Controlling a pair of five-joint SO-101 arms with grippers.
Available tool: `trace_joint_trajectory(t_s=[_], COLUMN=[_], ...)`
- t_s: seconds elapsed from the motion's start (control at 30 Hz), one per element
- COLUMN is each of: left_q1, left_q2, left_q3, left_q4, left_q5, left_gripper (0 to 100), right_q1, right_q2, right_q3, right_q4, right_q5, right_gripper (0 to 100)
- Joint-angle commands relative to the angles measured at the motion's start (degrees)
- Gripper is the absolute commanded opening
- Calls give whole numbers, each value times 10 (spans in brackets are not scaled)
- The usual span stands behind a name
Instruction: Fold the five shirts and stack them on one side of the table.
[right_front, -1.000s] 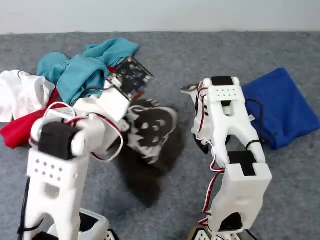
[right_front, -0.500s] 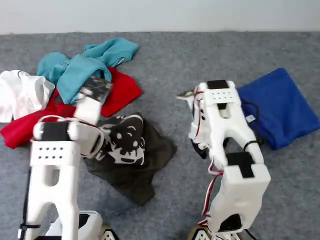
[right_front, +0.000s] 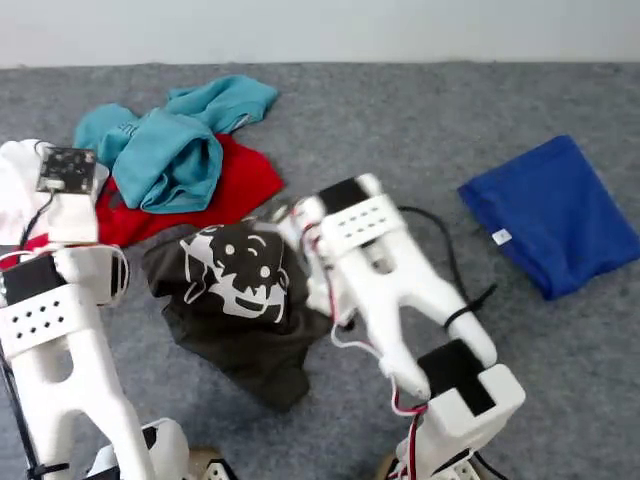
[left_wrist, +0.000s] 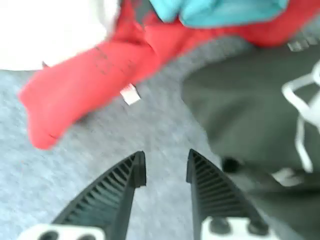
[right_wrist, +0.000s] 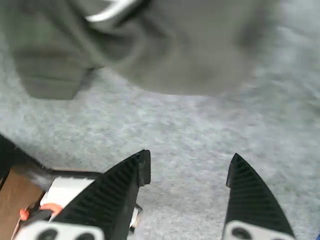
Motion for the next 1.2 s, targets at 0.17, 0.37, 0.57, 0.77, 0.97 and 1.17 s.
trace_joint_trajectory(t_s=[0.17, 0.37, 0.57, 0.77, 0.97, 1.17], left_q1=[109, 126, 126, 126, 126, 126], left_q2=[-18, -18, -18, -18, -18, -18], left_q3=[-2, -1, -1, 2, 21, 21], left_q4=[105, 105, 105, 105, 105, 105], left_q5=[-21, -21, -21, -21, -21, -21], left_gripper=[137, 137, 137, 137, 137, 137], right_q1=[-73, -61, -63, -61, -61, -64], right_q2=[-23, 47, 159, 192, 119, 31], right_q3=[71, 90, 55, -42, -254, -467], right_q4=[-166, -335, -352, -247, -92, -8], right_q5=[8, 3, 16, 28, 26, -14], right_gripper=[254, 252, 112, 19, 9, 9])
